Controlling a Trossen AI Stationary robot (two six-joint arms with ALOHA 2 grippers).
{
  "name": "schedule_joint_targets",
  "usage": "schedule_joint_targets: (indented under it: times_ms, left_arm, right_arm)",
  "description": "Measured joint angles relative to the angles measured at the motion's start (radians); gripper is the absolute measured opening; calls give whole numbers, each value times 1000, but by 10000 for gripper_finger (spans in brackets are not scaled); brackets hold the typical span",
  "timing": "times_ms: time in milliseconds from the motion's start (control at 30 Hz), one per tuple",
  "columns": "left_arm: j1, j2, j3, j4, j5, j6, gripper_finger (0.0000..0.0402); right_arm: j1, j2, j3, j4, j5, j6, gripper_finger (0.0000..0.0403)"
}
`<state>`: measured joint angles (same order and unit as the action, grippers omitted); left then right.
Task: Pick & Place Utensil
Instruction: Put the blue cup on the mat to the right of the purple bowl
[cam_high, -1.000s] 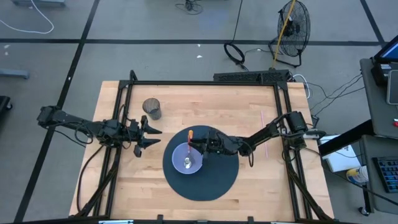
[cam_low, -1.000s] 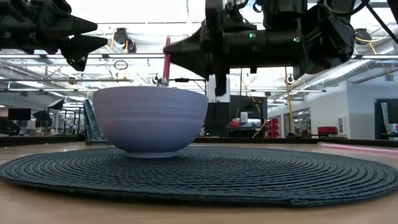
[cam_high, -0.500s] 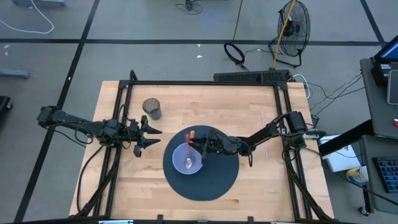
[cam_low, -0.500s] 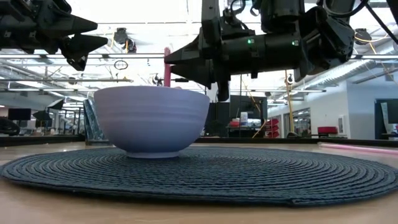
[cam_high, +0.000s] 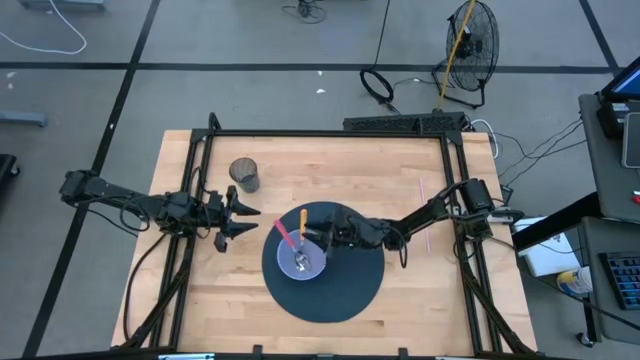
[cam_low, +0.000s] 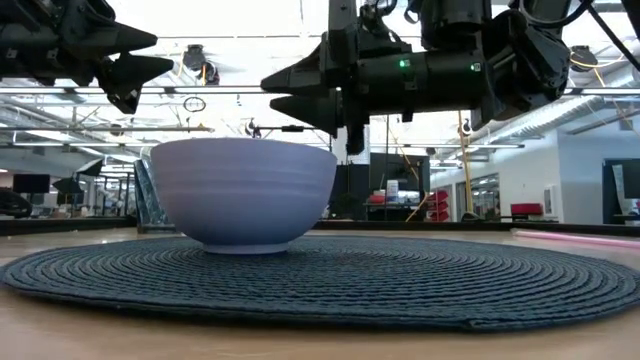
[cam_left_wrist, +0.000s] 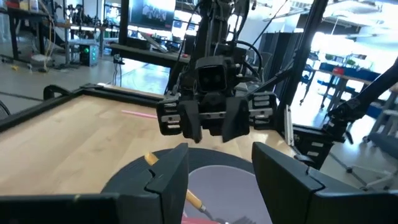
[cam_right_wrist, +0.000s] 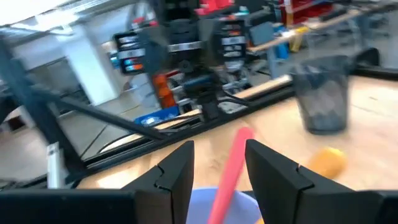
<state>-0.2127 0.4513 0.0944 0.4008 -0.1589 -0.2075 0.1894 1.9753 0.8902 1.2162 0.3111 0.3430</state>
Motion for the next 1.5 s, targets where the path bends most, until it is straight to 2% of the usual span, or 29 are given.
schedule_joint_targets:
  times_ms: [133, 233, 400, 600, 700, 800, 933, 1100, 1233, 1433, 1500]
  left_arm:
    - [0, 0, 0, -4, 0, -42, 182]
    - [0, 0, 0, -11, 1, -56, 182]
    - [0, 0, 0, -15, 9, -64, 182]
    - [17, 0, 5, -19, -85, -35, 182]
    - [52, 0, 50, -125, -174, -19, 182]
    - [102, 1, 141, -343, -238, -10, 182]
    - [174, 42, 295, -644, -269, -29, 182]
    - [266, 140, 442, -868, -269, -15, 182]
    - [344, 246, 509, -954, -219, -4, 182]
    - [458, 428, 543, -1017, -66, 122, 182]
    - [488, 474, 551, -1041, -45, 155, 182]
  right_arm:
    - [0, -40, 0, -9, -110, -69, 141]
    - [0, -92, -1, -102, -159, -117, 141]
    - [0, -235, -1, -378, -184, -170, 141]
    - [16, -441, -1, -754, -175, -223, 141]
    - [38, -534, -5, -885, -126, -240, 141]
    - [57, -624, -29, -959, -91, -254, 141]
    - [85, -740, -95, -989, -73, -255, 141]
    - [110, -866, -199, -981, -74, -255, 141]
    - [124, -940, -273, -973, -73, -252, 141]
    - [148, -1005, -374, -870, -76, -251, 141]
    - [156, -1016, -395, -853, -76, -250, 141]
